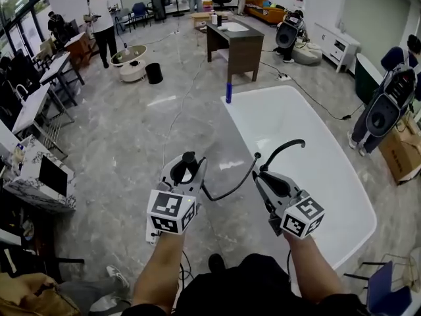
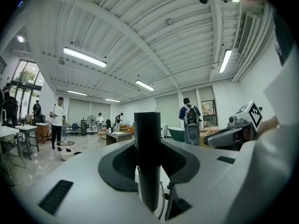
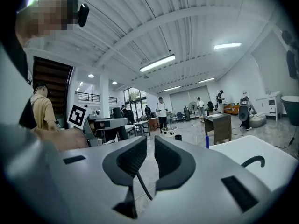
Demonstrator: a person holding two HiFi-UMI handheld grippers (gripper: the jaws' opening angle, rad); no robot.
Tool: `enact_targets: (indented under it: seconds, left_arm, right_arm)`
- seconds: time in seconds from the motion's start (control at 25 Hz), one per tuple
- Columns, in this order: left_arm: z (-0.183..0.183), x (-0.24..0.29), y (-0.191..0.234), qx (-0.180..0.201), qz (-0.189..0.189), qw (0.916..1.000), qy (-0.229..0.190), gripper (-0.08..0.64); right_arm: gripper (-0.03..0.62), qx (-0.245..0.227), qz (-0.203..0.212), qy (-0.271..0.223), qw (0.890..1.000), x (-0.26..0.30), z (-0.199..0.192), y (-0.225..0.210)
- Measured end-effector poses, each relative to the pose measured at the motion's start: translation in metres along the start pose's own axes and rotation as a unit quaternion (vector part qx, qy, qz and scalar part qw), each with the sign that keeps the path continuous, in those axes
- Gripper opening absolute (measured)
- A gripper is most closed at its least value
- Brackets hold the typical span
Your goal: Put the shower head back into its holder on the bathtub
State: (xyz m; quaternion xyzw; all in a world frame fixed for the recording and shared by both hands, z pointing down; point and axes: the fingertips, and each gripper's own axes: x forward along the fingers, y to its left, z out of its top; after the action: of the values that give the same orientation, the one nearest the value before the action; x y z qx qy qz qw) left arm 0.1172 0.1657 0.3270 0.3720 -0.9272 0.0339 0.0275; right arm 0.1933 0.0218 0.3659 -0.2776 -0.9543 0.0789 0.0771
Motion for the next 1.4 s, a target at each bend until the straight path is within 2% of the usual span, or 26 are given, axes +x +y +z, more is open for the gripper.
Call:
enact_targets:
  seconds: [0.24,0.52,1.0,1.4]
  left_arm:
    - [0.004,0.003,0.031,-0.004,0.016,0.9999,-0.005,0.132]
    - [-0.011,0.04,0.059,-0.016,0.016,0.9997,0.011,0.132]
    - [-0.015,0.164,0.101,0.003,-0.003,0.9989,0.046,0.132]
    - [-0.014,0.254,0.123,0.016,-0.014,0.9981,0.057,0.132]
  right_arm:
    - [0.038,-0.002,0.007,0.008,1.0,0.032,0.006,-0.005]
    - [0.035,0.008,0.018,0.013,1.0,0.073,0.009,-0.027]
    - [0.014,0.041,0.015,-0.014,0.999,0.151,0.029,-0.13]
    - [0.014,0.05,-0.002,-0.014,0.999,0.185,0.028,-0.206]
